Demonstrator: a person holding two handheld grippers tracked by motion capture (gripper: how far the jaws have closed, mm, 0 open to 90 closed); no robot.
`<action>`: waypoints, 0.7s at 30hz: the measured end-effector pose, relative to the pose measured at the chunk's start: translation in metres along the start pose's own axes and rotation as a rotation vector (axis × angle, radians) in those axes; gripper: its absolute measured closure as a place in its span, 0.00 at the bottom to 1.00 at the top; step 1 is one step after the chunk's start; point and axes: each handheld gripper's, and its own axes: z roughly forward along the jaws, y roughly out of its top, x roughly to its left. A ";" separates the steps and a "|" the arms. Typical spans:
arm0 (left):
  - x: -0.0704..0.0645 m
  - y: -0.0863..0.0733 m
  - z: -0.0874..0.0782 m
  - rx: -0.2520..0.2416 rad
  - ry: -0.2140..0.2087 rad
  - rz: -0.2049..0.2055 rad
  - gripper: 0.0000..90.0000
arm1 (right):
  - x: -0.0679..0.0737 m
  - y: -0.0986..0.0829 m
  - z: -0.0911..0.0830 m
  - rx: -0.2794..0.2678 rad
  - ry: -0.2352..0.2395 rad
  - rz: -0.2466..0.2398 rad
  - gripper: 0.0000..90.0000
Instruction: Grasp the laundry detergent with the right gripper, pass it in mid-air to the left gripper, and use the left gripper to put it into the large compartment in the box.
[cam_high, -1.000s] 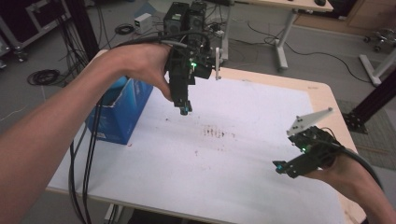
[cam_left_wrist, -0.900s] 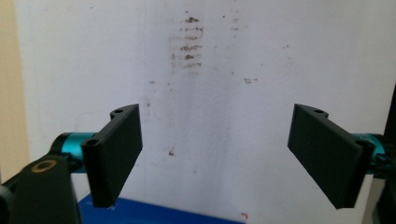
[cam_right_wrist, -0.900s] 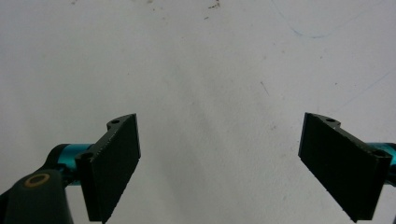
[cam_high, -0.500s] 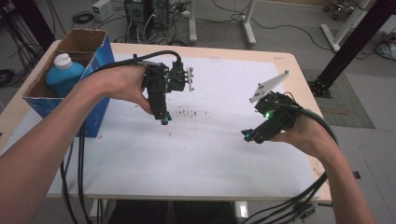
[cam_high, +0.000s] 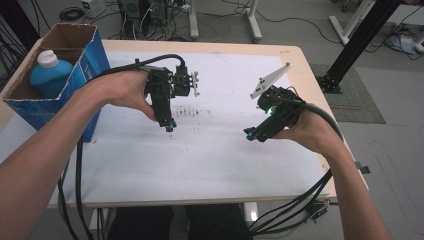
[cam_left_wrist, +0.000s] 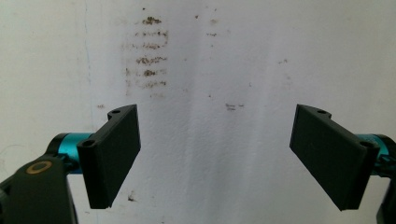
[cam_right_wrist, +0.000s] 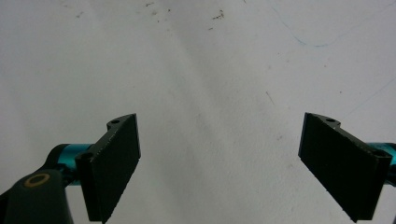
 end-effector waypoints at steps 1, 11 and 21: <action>0.000 0.000 0.000 0.000 0.000 0.000 0.18 | 0.000 0.000 0.000 0.000 0.000 0.000 0.14; -0.003 0.001 0.001 0.008 -0.002 0.001 0.18 | -0.001 -0.001 0.000 0.001 0.000 -0.003 0.14; -0.003 0.002 0.001 0.005 -0.009 0.003 0.18 | -0.001 0.000 0.000 -0.001 0.002 -0.004 0.14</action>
